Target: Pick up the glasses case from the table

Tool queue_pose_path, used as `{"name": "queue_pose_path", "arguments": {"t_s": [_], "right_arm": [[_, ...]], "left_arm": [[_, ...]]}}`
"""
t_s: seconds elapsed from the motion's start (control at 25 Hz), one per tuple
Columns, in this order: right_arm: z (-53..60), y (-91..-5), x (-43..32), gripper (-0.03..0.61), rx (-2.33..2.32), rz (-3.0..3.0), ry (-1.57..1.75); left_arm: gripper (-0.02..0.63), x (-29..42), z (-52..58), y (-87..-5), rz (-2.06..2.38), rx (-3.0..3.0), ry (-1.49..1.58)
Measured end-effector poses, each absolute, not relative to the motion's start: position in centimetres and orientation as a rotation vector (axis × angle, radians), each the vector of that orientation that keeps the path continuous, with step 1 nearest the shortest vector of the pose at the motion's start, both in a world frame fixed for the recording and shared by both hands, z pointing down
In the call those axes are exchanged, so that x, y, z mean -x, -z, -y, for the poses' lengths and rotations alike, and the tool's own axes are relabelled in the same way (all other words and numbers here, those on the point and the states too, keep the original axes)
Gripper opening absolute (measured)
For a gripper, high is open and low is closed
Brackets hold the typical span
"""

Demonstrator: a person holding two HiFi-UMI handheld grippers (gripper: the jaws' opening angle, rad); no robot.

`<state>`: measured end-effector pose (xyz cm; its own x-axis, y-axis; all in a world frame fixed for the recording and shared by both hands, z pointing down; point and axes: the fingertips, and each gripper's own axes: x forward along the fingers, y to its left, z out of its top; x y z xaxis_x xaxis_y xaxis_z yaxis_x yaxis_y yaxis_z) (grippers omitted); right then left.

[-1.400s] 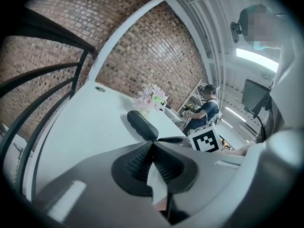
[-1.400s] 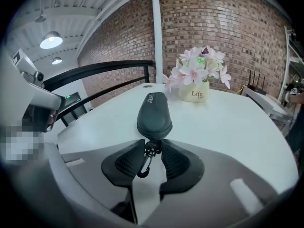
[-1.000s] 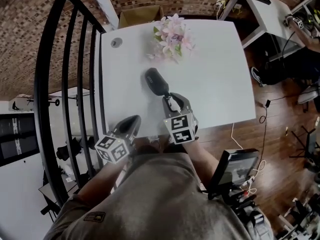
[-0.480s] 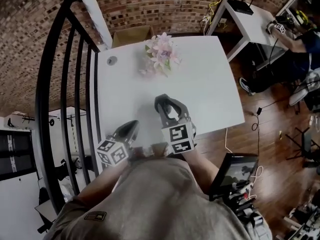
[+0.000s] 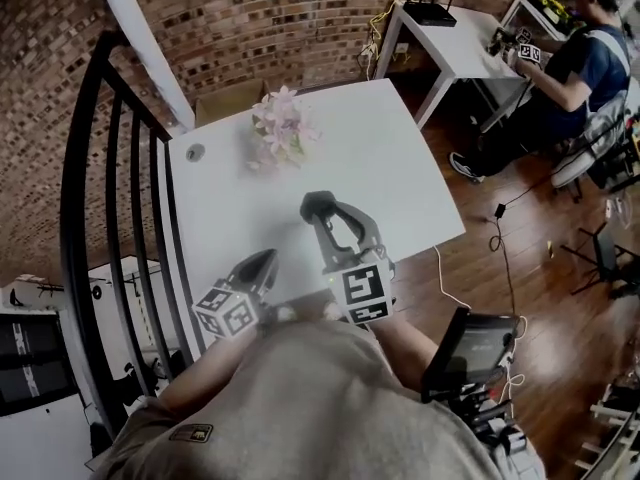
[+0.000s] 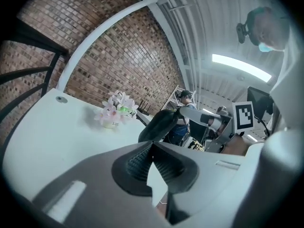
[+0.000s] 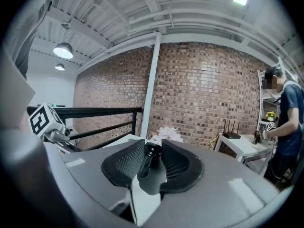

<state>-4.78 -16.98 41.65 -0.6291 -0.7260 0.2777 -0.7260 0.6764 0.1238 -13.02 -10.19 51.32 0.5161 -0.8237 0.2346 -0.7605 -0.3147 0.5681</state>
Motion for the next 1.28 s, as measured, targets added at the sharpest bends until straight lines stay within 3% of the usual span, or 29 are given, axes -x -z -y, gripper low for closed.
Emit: {"name": "queue_pose_path", "arguments": {"t_s": [0.52,1.28], "right_arm": [[17.5,-32.5,-2.0,0.121,-1.430,2.638,0.137],[17.2,-32.0,-3.8,0.123,-1.482,2.650,0.140]], "left_arm": [[0.002,8.5,10.3,-49.4,1.181,-2.223,0.100],[0.002,7.7,10.3,-49.4,1.207,-2.213,0.114]]}}
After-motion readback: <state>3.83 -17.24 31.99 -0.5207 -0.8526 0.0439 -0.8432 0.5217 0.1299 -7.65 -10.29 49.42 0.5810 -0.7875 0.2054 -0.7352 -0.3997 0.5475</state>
